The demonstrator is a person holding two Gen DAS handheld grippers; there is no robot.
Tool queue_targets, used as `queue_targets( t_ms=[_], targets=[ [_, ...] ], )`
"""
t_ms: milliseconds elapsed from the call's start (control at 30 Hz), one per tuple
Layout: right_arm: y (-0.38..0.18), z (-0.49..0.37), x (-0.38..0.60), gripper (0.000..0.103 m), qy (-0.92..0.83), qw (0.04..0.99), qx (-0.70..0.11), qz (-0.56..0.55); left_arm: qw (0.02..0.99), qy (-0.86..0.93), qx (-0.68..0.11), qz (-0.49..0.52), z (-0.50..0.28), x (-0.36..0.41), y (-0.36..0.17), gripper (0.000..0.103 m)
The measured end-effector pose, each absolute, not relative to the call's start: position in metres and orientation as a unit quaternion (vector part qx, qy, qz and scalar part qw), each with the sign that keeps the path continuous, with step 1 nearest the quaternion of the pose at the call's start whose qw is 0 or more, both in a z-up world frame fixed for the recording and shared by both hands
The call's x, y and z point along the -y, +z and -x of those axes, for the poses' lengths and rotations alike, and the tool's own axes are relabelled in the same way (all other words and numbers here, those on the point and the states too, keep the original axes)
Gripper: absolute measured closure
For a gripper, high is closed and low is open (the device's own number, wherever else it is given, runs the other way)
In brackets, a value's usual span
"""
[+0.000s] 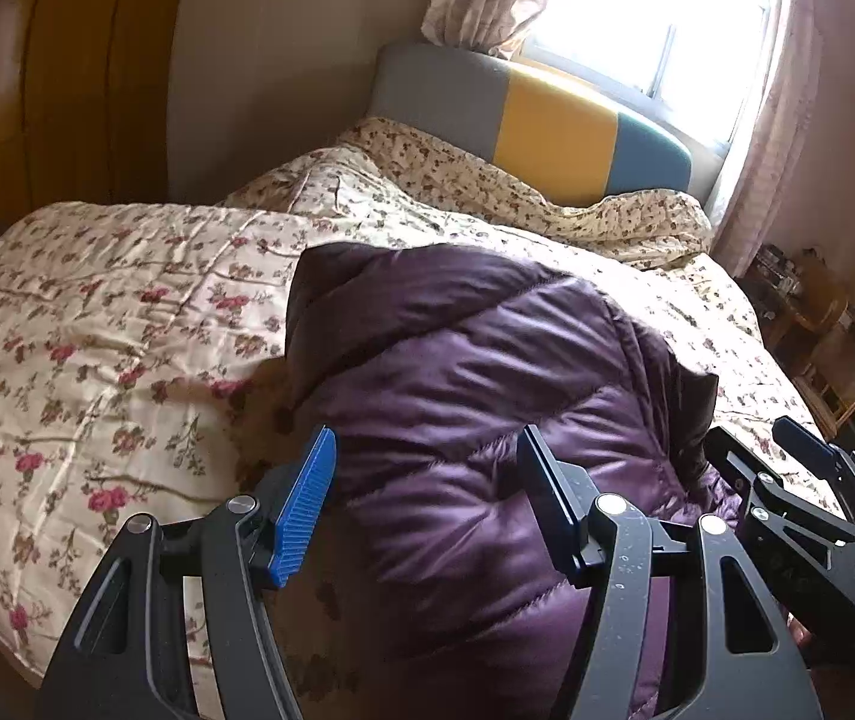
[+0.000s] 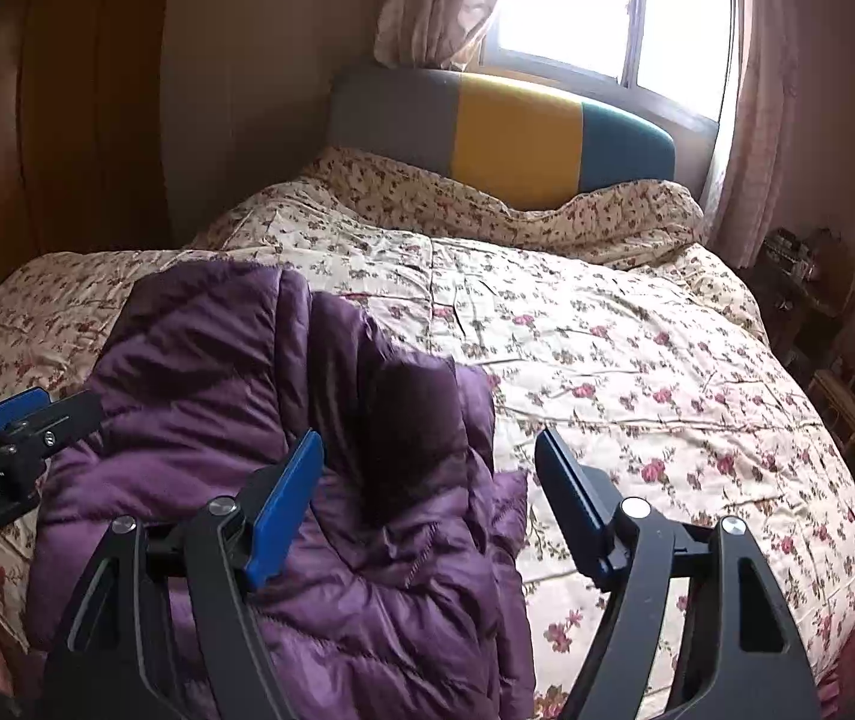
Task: Fold large clothes
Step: 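Open both tools and release the jacket bundle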
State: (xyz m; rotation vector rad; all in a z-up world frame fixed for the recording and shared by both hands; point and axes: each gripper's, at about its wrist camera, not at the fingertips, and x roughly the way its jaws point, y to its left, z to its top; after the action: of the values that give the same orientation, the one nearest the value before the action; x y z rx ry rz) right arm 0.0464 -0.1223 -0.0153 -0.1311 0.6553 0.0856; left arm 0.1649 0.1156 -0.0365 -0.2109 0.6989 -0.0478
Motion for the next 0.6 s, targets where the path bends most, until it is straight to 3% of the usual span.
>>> queue_targets(
  t_ms=[200, 600],
  targets=[
    [-0.011, -0.057, 0.119, 0.047, 0.039, 0.943, -0.322, 0.074, 0.935, -0.027, -0.341, 0.095, -0.175, -0.112, -0.033, 0.041],
    [-0.024, -0.091, 0.114, 0.056, 0.026, 0.927, -0.361, 0.096, 0.927, -0.033, -0.360, 0.100, -0.207, -0.114, -0.036, 0.041]
  ],
)
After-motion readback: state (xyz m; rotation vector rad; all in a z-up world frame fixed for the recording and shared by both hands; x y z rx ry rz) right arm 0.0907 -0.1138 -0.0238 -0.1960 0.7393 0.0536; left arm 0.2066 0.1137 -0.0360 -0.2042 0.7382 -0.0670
